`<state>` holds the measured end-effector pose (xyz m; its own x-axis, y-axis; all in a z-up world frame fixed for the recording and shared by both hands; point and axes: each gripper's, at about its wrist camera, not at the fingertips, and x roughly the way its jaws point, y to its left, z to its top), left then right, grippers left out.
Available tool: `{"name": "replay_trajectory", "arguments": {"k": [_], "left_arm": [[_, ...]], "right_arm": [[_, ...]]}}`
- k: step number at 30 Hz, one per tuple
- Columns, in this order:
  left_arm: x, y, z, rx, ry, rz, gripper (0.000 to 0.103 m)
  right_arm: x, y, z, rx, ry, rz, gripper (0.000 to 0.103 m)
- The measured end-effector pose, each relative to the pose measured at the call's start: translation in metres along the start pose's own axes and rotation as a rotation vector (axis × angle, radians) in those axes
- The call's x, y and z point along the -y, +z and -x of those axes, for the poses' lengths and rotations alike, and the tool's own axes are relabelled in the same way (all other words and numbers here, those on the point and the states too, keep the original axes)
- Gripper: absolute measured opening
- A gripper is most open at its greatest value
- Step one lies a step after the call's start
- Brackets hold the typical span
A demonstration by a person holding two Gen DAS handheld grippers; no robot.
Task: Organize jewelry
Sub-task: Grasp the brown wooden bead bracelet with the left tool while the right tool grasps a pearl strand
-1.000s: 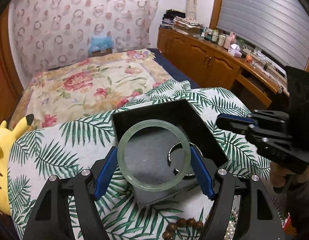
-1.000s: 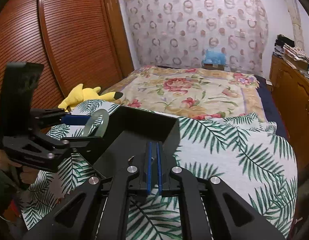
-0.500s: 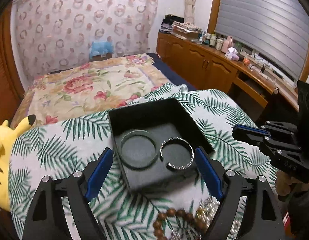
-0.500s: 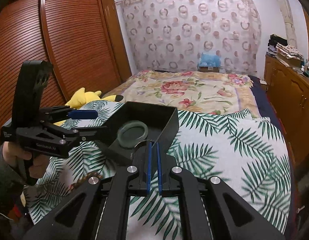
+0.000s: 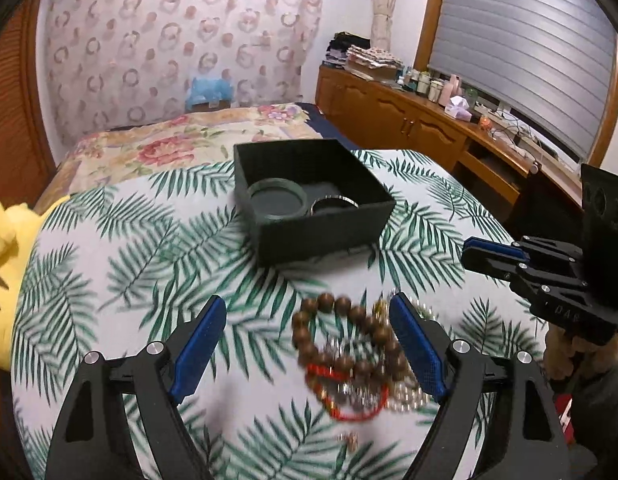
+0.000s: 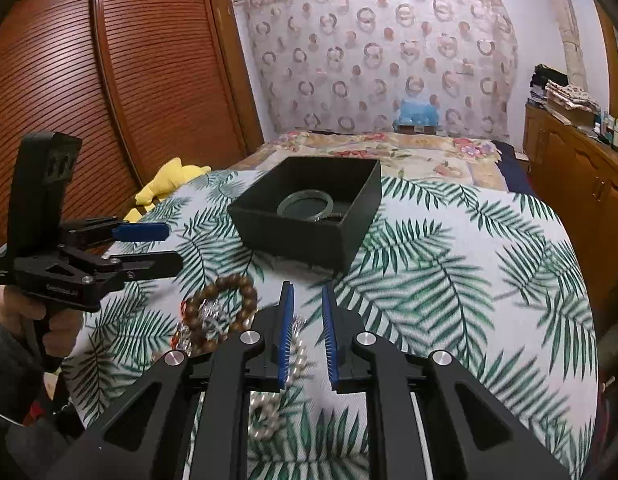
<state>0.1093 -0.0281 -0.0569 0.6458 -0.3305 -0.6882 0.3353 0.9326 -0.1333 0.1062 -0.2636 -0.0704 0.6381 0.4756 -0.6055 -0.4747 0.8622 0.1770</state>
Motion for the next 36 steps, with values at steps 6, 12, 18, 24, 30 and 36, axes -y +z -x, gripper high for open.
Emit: {"name": "replay_trajectory", "arguments": {"k": [6, 12, 18, 24, 30, 36], "left_arm": [[0.002, -0.020, 0.020, 0.010, -0.004, 0.005, 0.080], [0.001, -0.035, 0.025, 0.004, -0.004, 0.022, 0.080], [-0.003, -0.040, 0.016, -0.008, -0.011, 0.036, 0.080], [-0.003, -0.039, 0.011, -0.012, -0.023, 0.035, 0.072], [-0.003, -0.028, -0.005, -0.053, -0.044, 0.017, 0.054], [-0.008, -0.014, -0.030, -0.108, -0.038, 0.005, 0.038]], "right_arm": [[-0.007, -0.017, 0.008, -0.025, -0.008, 0.001, 0.027], [-0.007, -0.024, -0.007, -0.089, -0.004, 0.013, 0.027], [-0.005, -0.025, -0.042, -0.186, -0.015, 0.022, 0.027], [-0.005, -0.015, -0.057, -0.226, -0.070, 0.079, 0.023], [-0.004, -0.016, -0.056, -0.227, -0.087, 0.120, 0.015], [0.000, -0.017, -0.056, -0.220, -0.071, 0.109, 0.015]]}}
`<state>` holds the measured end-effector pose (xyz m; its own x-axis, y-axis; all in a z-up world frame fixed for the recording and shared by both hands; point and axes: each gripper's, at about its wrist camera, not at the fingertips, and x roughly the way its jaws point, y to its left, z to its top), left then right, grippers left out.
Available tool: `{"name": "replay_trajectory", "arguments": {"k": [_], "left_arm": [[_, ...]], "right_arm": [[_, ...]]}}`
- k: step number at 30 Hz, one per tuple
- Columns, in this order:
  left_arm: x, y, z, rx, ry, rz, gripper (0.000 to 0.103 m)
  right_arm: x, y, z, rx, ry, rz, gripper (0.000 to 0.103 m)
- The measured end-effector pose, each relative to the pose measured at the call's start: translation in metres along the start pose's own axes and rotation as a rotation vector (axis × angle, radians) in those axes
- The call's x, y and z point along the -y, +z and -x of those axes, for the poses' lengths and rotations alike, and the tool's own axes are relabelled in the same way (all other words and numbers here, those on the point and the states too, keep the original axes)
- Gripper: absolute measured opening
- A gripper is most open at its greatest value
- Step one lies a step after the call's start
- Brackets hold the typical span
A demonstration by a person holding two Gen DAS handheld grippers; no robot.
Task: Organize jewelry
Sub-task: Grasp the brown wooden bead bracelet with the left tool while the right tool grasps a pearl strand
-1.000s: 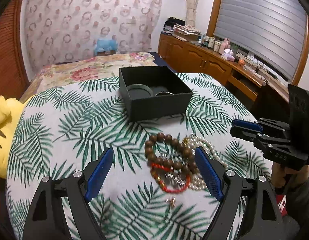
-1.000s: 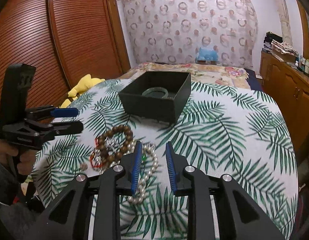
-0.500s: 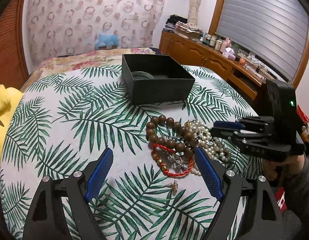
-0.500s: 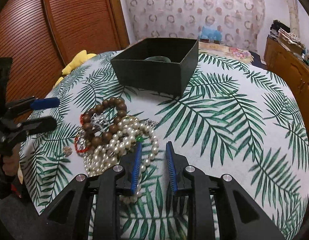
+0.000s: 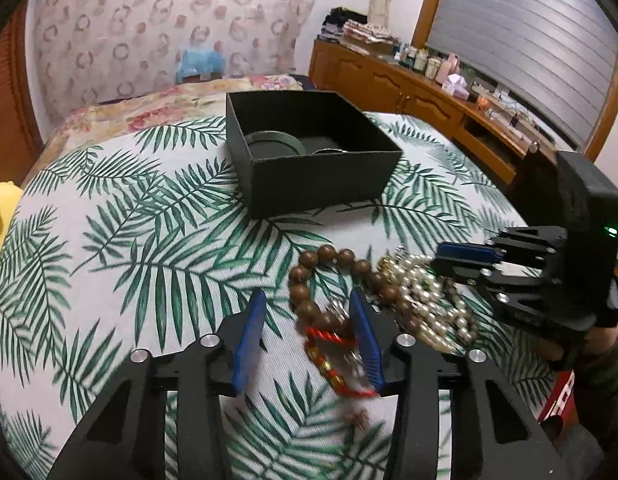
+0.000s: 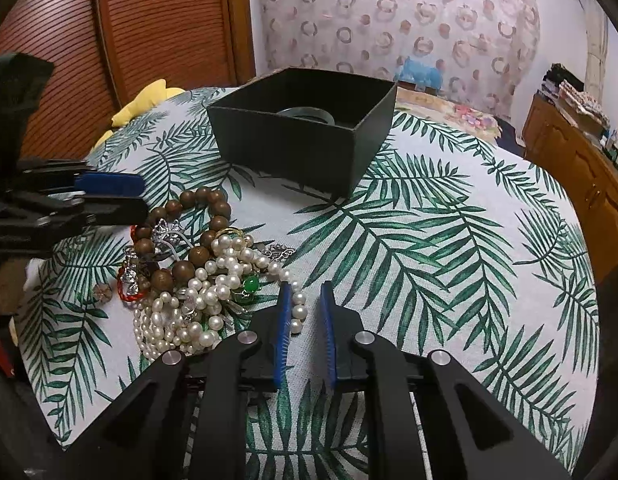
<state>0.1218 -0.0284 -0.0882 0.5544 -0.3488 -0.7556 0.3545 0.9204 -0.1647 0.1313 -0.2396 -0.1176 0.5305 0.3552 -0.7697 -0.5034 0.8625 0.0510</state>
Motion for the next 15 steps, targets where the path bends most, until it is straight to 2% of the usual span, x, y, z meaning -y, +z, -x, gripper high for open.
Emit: {"name": "replay_trajectory", "arguments": {"k": [3, 9, 12, 15], "left_arm": [[-0.002, 0.005, -0.012, -0.033, 0.003, -0.010, 0.032], [-0.001, 0.011, -0.025, -0.062, -0.008, -0.030, 0.031], [0.001, 0.016, -0.032, -0.065, 0.013, -0.041, 0.016], [0.002, 0.020, -0.035, -0.063, 0.012, -0.046, 0.012]], "right_arm": [[0.003, -0.001, 0.000, 0.002, 0.017, -0.014, 0.015], [0.008, 0.000, -0.001, 0.004, 0.047, -0.040, 0.015], [0.006, 0.001, -0.001, 0.002, 0.030, -0.026, 0.015], [0.004, 0.000, -0.001, 0.002, 0.020, -0.017, 0.015]]}}
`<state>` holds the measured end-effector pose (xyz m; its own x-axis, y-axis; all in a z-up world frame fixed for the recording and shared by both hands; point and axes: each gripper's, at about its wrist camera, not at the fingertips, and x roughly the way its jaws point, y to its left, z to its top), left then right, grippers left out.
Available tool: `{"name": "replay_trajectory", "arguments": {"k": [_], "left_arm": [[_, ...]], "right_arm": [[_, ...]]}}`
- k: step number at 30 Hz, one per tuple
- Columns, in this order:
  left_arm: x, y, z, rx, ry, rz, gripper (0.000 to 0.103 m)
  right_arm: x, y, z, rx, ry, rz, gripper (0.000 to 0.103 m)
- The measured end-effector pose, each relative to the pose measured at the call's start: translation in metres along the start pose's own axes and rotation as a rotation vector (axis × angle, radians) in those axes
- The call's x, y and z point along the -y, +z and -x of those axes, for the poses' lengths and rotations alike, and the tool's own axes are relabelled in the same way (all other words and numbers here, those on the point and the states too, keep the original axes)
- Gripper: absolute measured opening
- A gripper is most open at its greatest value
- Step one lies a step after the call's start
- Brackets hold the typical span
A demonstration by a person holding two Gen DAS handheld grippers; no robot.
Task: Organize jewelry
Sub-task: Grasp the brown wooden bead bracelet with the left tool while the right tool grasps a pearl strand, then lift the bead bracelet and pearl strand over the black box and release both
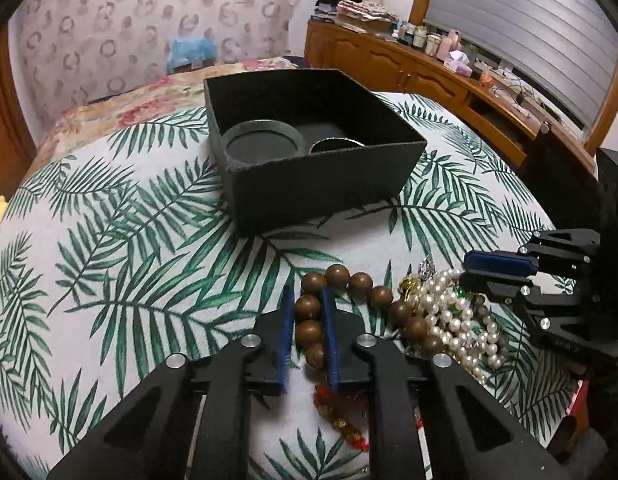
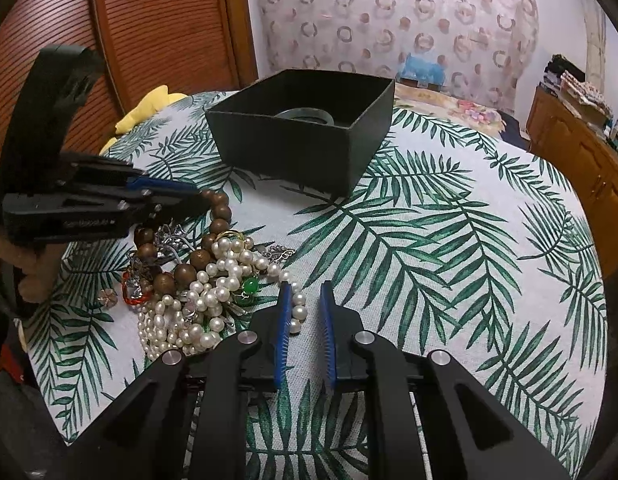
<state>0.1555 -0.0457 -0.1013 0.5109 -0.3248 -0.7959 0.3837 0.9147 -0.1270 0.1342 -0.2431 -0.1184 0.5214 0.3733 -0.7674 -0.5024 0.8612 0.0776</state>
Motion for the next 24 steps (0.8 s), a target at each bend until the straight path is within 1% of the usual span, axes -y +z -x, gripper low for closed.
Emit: {"name": "replay_trajectory", "arguments": {"k": [4, 7, 9, 11, 17, 24], "left_arm": [[0.003, 0.002, 0.010, 0.032, 0.011, -0.009, 0.012], [0.005, 0.006, 0.038, 0.109, -0.014, -0.002, 0.012], [0.010, 0.009, 0.052, 0.141, -0.024, -0.011, 0.012], [0.018, 0.012, 0.069, 0.176, -0.027, -0.031, 0.012], [0.032, 0.022, 0.101, 0.249, -0.037, -0.058, 0.012], [0.032, 0.027, 0.118, 0.288, -0.040, -0.063, 0.012]], "right_arm": [[-0.002, 0.000, 0.000, -0.001, -0.008, 0.009, 0.015], [-0.006, -0.001, 0.001, -0.002, -0.030, 0.035, 0.009], [-0.009, -0.001, 0.001, -0.003, -0.040, 0.057, 0.008], [-0.009, -0.001, 0.003, 0.000, -0.037, 0.053, 0.008], [-0.013, 0.012, 0.032, 0.074, -0.025, 0.055, 0.008], [-0.017, 0.035, 0.063, 0.152, -0.022, 0.075, 0.008]]}}
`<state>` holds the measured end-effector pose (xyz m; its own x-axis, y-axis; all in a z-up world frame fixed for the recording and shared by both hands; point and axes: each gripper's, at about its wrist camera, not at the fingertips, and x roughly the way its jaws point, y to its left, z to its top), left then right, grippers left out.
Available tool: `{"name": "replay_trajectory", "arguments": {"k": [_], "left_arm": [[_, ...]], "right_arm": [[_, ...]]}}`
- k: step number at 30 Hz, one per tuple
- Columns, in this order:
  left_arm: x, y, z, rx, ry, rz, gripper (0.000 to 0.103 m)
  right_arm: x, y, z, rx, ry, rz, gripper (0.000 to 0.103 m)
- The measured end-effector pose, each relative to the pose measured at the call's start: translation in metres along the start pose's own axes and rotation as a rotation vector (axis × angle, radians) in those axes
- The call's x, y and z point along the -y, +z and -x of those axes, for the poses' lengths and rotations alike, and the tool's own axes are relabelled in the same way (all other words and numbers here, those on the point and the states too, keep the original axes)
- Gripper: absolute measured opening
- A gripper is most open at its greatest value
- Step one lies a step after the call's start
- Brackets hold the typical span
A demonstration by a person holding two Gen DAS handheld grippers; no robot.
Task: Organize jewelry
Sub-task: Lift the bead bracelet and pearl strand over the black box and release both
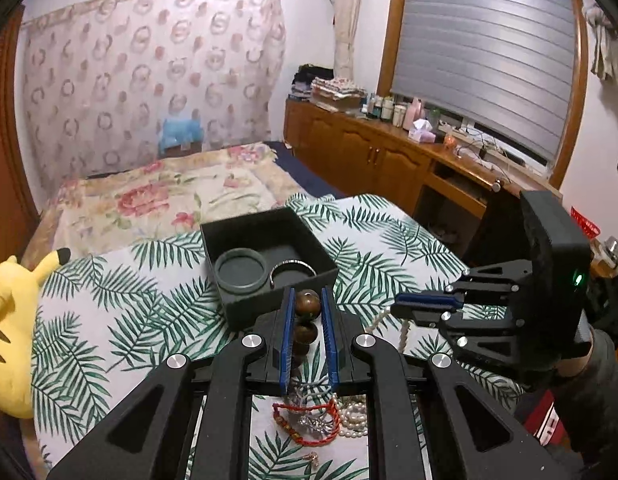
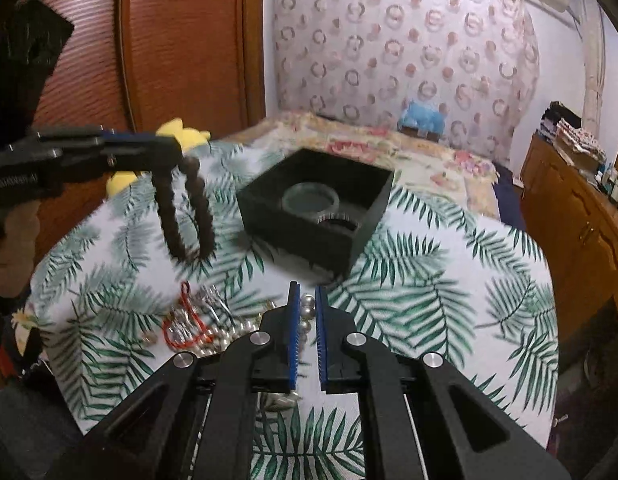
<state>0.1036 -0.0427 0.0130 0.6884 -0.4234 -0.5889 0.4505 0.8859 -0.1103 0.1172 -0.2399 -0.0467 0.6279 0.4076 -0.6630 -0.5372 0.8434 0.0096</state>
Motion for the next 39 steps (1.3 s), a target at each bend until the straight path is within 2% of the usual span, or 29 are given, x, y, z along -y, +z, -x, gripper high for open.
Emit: {"name": "replay_trajectory", "arguments": {"k": [19, 29, 39], "left_arm": [[-0.017, 0.009, 0.012, 0.057, 0.030, 0.026, 0.012], [-0.023, 0.034, 0.013, 0.079, 0.071, 0.010, 0.012], [-0.025, 0.053, 0.004, 0.086, 0.083, -0.001, 0.012]], "right_arm": [[-0.009, 0.072, 0.043, 0.144, -0.026, 0.080, 0.008], [0.000, 0.118, 0.054, 0.213, -0.040, 0.093, 0.008], [0.015, 0.157, 0.060, 0.270, -0.046, 0.076, 0.008]]}}
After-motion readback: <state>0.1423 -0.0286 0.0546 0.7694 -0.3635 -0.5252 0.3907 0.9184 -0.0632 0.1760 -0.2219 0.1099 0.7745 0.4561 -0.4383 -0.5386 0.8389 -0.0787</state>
